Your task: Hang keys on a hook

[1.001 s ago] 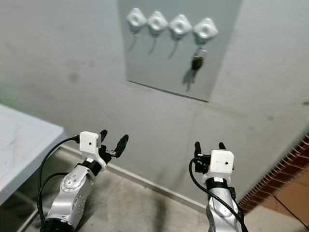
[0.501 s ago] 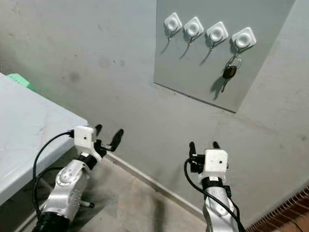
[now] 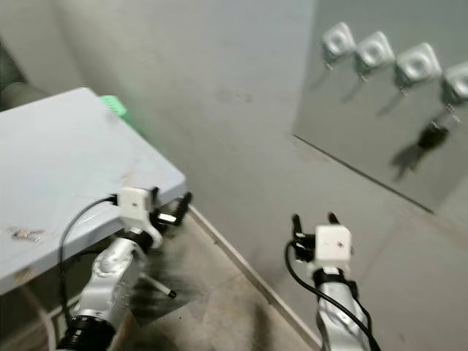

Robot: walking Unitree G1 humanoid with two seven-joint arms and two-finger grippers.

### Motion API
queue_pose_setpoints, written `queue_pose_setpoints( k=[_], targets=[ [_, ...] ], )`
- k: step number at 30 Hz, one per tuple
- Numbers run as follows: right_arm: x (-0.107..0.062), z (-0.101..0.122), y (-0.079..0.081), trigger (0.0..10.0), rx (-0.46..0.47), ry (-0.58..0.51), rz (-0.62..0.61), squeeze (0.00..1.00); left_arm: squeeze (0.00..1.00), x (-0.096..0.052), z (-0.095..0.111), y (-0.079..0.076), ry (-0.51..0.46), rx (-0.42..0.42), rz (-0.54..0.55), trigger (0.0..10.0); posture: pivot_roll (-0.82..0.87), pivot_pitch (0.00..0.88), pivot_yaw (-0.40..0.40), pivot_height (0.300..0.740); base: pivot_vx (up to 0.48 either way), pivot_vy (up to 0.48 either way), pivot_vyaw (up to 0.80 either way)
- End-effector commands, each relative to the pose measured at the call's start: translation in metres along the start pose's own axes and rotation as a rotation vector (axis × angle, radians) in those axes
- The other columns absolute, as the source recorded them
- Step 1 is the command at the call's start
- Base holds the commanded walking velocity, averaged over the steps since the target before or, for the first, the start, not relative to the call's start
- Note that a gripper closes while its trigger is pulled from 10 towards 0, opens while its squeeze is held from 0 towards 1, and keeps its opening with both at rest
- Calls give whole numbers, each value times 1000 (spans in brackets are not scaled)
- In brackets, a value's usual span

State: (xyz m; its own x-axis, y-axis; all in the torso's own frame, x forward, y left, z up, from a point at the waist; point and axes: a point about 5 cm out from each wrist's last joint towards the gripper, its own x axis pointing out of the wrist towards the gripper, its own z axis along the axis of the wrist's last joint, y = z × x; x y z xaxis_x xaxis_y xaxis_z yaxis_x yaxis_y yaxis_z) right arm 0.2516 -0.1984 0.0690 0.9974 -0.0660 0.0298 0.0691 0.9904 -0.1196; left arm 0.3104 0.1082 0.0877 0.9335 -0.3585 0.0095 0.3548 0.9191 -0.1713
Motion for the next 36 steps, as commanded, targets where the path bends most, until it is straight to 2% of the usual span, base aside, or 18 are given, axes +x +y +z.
queue_pose_setpoints(
  k=[1, 11, 23, 27, 33, 36],
  targets=[
    [3, 4, 8, 10000, 21, -16, 21, 0, 0, -4, 1, 12, 12, 10, 33, 10000, 2, 0, -9, 740, 0, 0, 800],
    [3, 6, 6, 10000, 18, -22, 24, 0, 0, -2, 7, 10, -7, -19, 17, 10000, 4, 0, -11, 740, 0, 0, 800],
    [7, 7, 7, 10000, 15, -27, 36, 0, 0, -3, 8, 11, -5, -11, 31, 10000, 15, 0, -22, 740, 0, 0, 800],
    [9, 8, 8, 10000, 15, -28, 43, 0, 0, -3, 8, 11, -4, 14, 35, 10000, 19, 0, -27, 740, 0, 0, 800],
    [10, 8, 9, 10000, 22, -27, 51, 0, 0, -4, 7, 11, -1, 2, 41, 10000, 24, 0, -29, 740, 0, 0, 800],
    [10, 8, 10, 10000, 39, -25, 59, 0, 0, -4, 7, 11, -1, 0, 45, 10000, 25, 0, -30, 740, 0, 0, 200]
  ],
)
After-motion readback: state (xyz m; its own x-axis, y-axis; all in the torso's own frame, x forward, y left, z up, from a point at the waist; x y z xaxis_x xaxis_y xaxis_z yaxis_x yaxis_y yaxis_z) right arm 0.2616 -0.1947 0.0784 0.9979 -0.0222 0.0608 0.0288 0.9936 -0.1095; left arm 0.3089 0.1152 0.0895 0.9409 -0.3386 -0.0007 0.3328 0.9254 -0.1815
